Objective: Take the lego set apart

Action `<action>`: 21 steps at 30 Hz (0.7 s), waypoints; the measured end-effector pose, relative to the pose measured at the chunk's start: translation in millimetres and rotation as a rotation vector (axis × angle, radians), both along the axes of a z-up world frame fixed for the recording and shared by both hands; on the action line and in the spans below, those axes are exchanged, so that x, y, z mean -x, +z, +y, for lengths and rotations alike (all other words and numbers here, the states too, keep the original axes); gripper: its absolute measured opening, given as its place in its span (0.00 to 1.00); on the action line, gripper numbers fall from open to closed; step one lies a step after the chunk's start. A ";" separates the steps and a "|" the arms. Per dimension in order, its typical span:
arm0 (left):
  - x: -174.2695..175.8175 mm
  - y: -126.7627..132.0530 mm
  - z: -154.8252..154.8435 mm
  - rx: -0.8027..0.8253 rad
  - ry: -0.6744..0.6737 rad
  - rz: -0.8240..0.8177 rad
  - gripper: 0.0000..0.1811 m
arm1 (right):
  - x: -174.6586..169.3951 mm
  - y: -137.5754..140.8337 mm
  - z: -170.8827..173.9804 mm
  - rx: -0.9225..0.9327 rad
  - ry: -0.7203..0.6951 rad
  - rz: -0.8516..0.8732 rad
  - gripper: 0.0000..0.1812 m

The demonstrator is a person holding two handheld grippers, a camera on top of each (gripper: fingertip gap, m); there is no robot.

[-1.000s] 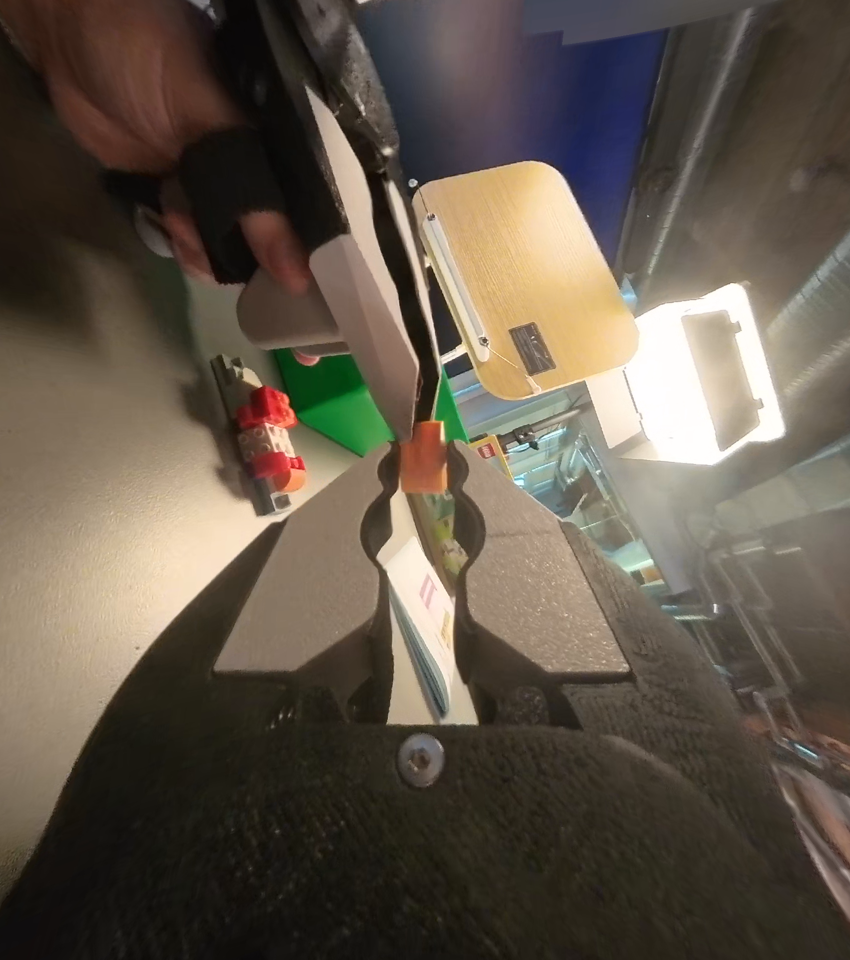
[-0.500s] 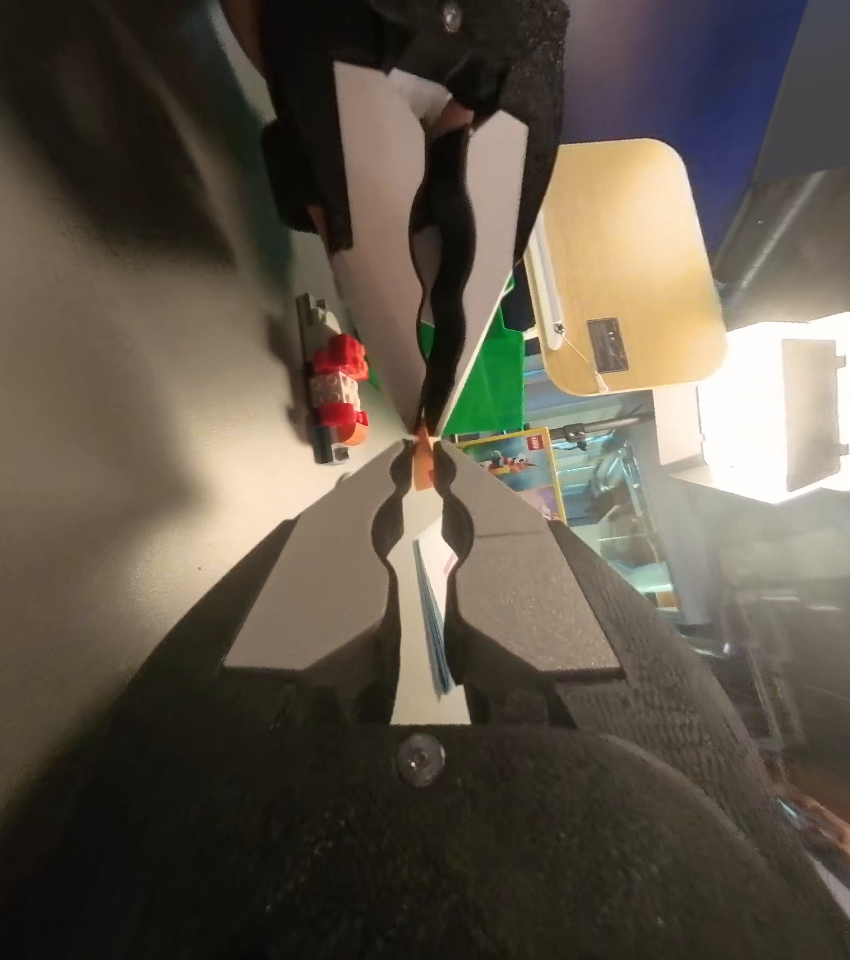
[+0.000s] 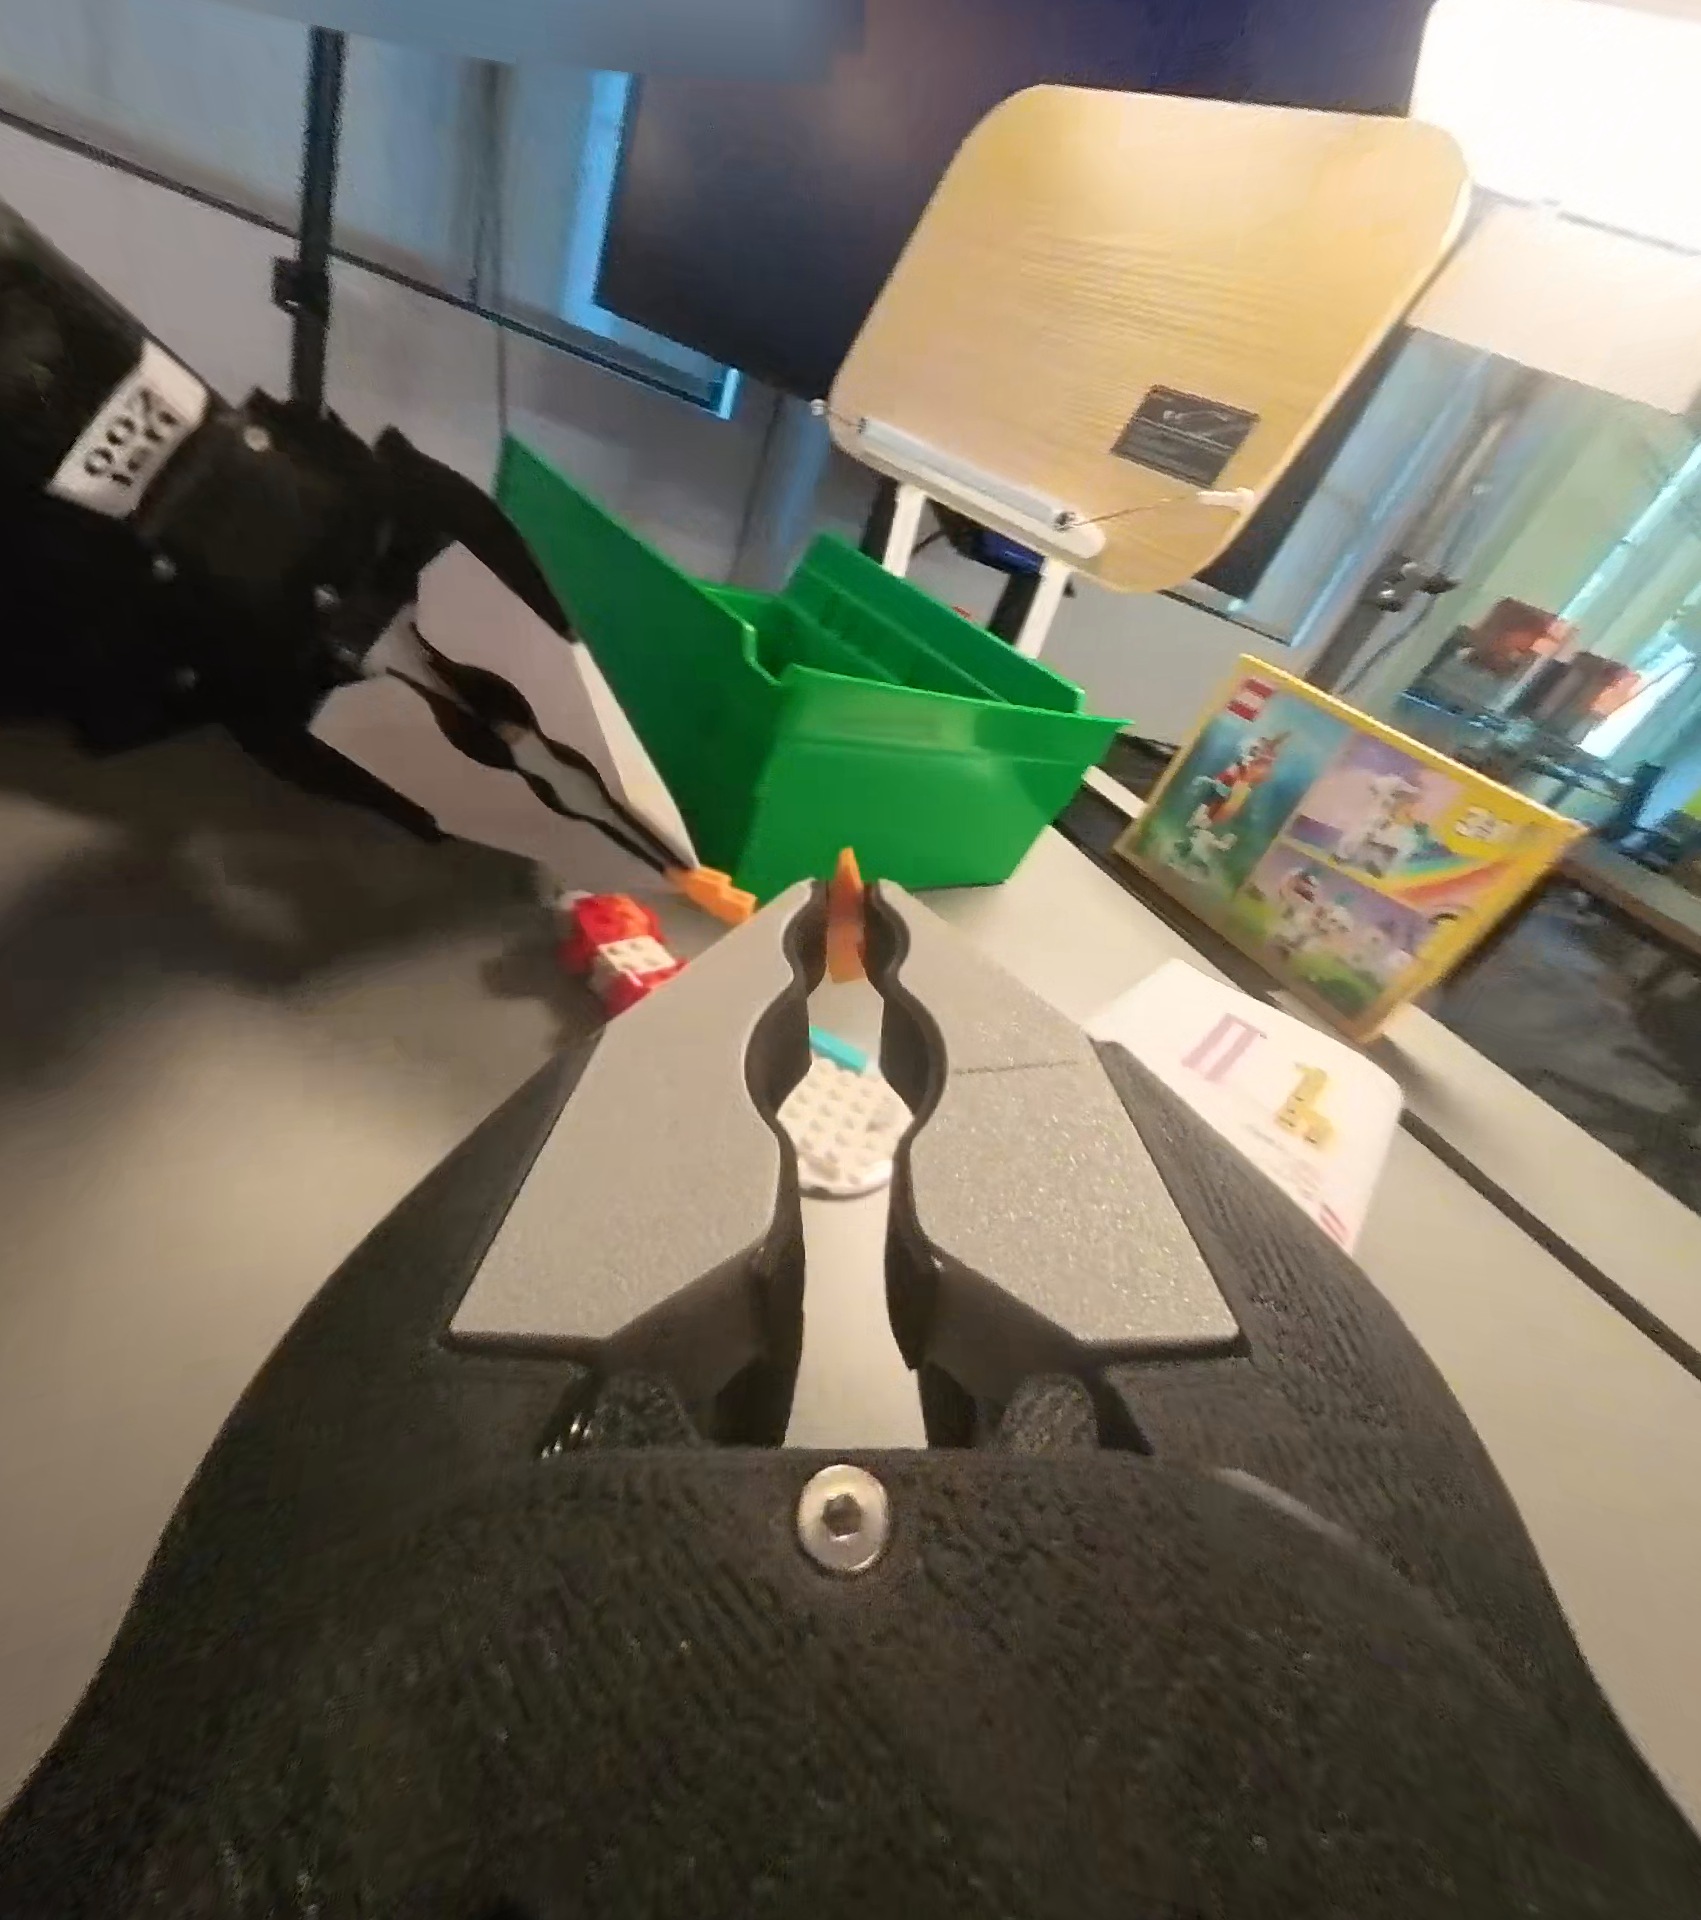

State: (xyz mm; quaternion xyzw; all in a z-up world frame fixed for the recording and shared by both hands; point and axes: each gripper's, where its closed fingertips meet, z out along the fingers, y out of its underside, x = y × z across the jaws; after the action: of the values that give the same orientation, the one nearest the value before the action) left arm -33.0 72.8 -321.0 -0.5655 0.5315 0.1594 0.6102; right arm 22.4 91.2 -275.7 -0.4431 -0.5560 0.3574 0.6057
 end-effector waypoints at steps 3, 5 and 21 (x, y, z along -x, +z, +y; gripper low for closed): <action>2.6 12.9 0.8 -0.003 -0.003 -0.112 0.01 | -0.7 0.8 5.8 -0.049 -0.046 0.016 0.02; 6.3 34.5 -2.3 -0.067 -0.009 -0.186 0.01 | 1.0 -2.4 8.1 -0.127 -0.086 0.004 0.03; 167.4 39.0 78.4 0.821 0.421 -0.489 0.01 | 13.7 -9.9 3.0 -0.321 -0.143 -0.009 0.03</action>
State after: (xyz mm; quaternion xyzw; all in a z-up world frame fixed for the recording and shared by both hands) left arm -200.3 151.3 -282.0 -0.8735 0.2671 -0.0796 0.3992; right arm 8.7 94.2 -285.6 -0.3805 -0.5759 0.2180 0.6900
